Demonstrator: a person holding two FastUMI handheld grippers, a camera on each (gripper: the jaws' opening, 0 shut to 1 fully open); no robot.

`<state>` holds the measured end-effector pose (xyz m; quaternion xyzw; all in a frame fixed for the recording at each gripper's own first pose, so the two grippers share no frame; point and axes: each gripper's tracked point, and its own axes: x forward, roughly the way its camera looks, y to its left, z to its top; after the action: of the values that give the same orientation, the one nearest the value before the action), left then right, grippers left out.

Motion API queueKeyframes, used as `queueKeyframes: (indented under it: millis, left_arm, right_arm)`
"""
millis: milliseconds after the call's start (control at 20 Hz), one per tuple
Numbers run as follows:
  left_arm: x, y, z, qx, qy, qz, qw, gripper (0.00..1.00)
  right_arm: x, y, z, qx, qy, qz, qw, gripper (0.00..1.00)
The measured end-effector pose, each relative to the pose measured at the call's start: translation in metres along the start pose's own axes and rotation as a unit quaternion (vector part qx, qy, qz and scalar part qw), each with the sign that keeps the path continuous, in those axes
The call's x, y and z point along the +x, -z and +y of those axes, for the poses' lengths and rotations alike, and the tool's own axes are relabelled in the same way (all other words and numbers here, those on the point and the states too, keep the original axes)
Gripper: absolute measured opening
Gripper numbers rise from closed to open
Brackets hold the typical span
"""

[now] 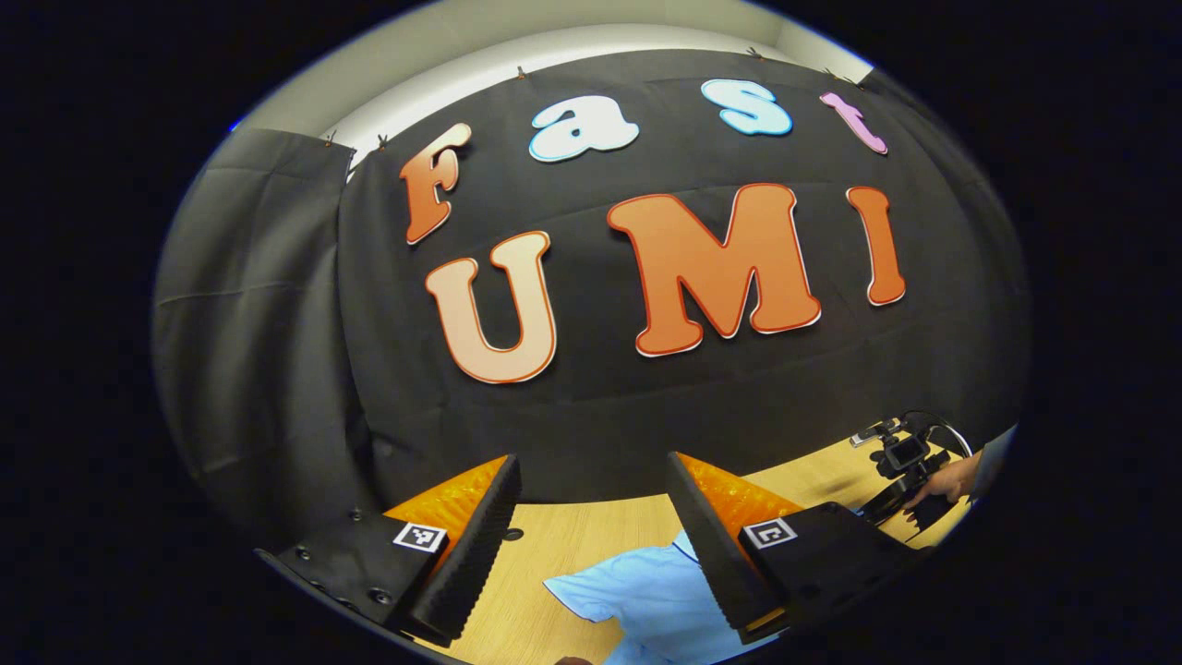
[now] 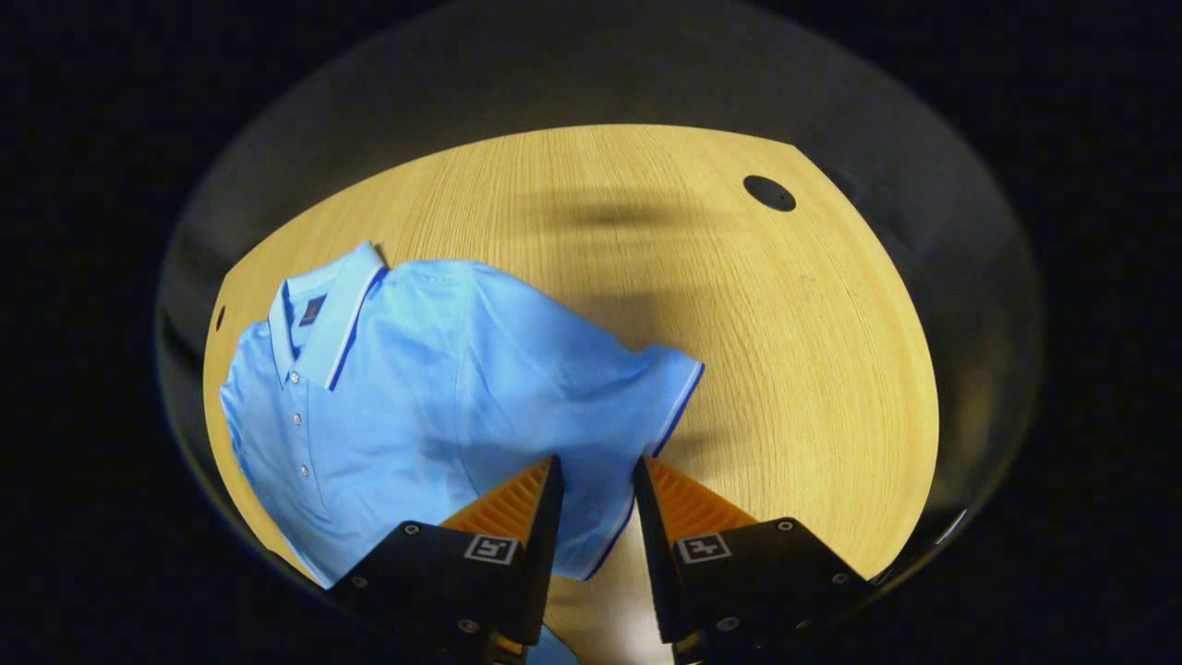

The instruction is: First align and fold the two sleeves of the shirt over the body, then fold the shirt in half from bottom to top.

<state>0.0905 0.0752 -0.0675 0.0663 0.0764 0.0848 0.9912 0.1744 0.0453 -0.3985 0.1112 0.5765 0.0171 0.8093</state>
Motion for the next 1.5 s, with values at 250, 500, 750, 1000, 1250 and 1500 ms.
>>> queueKeyframes:
  millis: [250,500,750,1000,1250,1500]
  left_arm:
    - [-0.005,0.014,0.019,-0.002,-0.019,0.022,1.0,1.0]
    - [-0.02,0.014,0.036,0.0,-0.037,0.023,0.999,1.0]
    - [-0.033,0.021,0.043,0.0,-0.057,0.032,0.998,1.0]
    - [-0.047,0.014,0.041,0.017,-0.073,0.017,0.997,1.0]
    - [-0.066,0.023,0.039,0.011,-0.089,0.027,0.996,1.0]
    - [-0.082,0.028,0.039,0.007,-0.109,0.03,0.994,1.0]
  right_arm:
    - [-0.003,-0.005,0.006,-0.022,0.003,-0.033,0.999,0.11]
    - [-0.016,-0.004,0.025,-0.019,-0.033,-0.029,0.999,0.08]
    - [-0.045,-0.023,0.058,-0.059,-0.062,-0.08,0.993,0.08]
    - [-0.065,-0.03,0.095,-0.088,-0.105,-0.11,0.984,0.08]
    - [-0.078,-0.02,0.135,-0.12,-0.149,-0.121,0.974,0.09]
    - [-0.096,-0.008,0.159,-0.14,-0.194,-0.119,0.964,0.24]
